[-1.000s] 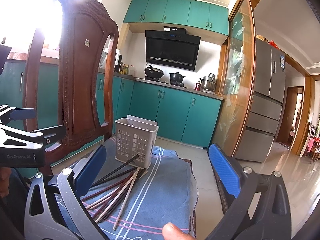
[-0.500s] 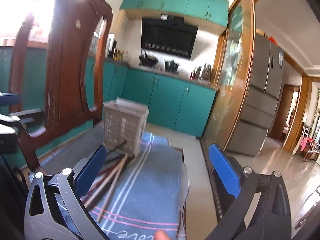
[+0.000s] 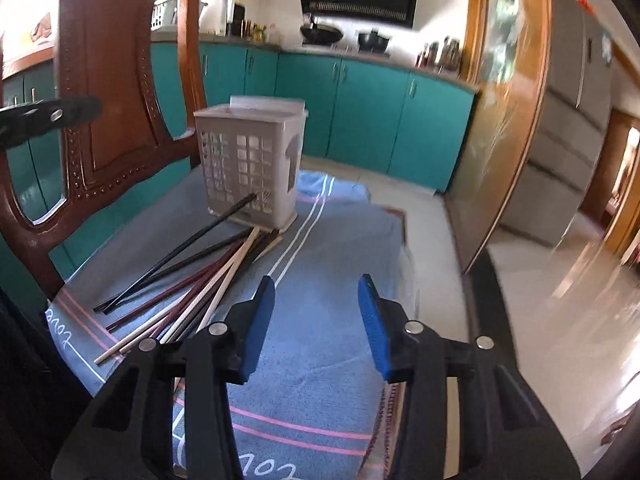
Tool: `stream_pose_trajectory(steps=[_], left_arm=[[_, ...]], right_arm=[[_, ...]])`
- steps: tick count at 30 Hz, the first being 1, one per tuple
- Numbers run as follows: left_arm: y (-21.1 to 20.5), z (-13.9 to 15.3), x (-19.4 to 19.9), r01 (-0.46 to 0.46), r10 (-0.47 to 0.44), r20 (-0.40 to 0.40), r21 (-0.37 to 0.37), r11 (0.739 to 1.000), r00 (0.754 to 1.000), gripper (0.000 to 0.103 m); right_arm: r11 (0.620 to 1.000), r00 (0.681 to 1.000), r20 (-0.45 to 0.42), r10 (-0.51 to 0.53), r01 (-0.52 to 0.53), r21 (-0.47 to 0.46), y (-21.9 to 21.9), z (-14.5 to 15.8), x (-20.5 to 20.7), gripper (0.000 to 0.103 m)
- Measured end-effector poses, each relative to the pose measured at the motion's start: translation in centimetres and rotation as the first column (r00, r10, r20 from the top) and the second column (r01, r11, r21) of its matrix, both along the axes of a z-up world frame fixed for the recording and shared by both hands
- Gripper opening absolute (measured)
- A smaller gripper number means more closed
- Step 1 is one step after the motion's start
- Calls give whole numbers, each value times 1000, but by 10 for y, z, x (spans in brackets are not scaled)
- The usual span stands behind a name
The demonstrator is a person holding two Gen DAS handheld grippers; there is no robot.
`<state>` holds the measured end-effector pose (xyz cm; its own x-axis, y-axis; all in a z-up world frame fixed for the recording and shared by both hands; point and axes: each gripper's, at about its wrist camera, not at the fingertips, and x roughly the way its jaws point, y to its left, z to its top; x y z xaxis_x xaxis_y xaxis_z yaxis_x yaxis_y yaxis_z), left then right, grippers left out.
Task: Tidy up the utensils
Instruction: 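Move the right tool down toward the chopsticks while the left tool approaches the basket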
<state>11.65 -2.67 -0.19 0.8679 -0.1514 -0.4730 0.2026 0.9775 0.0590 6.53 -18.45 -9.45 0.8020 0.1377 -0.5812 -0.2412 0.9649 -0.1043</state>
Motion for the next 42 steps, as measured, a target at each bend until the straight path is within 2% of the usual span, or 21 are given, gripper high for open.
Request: stream_pose_trajectory(steps=[2, 5, 7, 10, 13, 17, 24, 27, 30, 34, 37, 40, 42], left_arm=[[-5, -2, 20, -8, 9, -13, 40, 999, 1000, 30], [-4, -4, 35, -15, 15, -13, 37, 999, 1000, 30], [3, -8, 36, -35, 35, 3, 19, 999, 999, 33], [16, -11, 36, -55, 55, 14, -22, 998, 998, 35], [28, -11, 37, -76, 78, 25, -70, 995, 997, 37], [40, -11, 33, -82, 86, 30, -131, 988, 996, 44], [45, -18, 40, -86, 85, -10, -160, 983, 996, 45], [42, -20, 40, -85, 84, -14, -149, 985, 996, 45], [40, -24, 42, -89, 85, -30, -143, 986, 996, 46], [41, -31, 47, -100, 91, -65, -141, 985, 994, 46], [40, -37, 51, -108, 95, -97, -134, 985, 991, 46], [38, -44, 55, -116, 100, -130, -121, 986, 986, 46], [37, -47, 56, -121, 106, -136, -108, 987, 985, 46]], right_arm=[[1000, 999, -49, 6, -6, 13, 0, -7, 14, 45], [998, 988, -147, 50, -42, 56, 6, -19, 42, 45], [995, 978, -193, 79, -64, 78, 13, -27, 60, 45], [993, 962, -247, 118, -107, 59, 35, -42, 84, 45], [990, 953, -268, 140, -135, 37, 51, -53, 94, 45], [988, 935, -319, 156, -144, 58, 62, -71, 100, 45], [991, 940, -314, 135, -124, 55, 67, -69, 102, 46], [990, 940, -312, 140, -129, 55, 71, -68, 100, 44], [990, 939, -314, 139, -123, 70, 69, -64, 94, 30], [994, 935, -335, 114, -106, 41, 62, -69, 95, 12], [995, 944, -314, 97, -99, 11, 59, -67, 92, 11], [990, 944, -302, 134, -117, 74, 52, -60, 88, 12], [986, 941, -299, 159, -134, 100, 50, -60, 90, 18]])
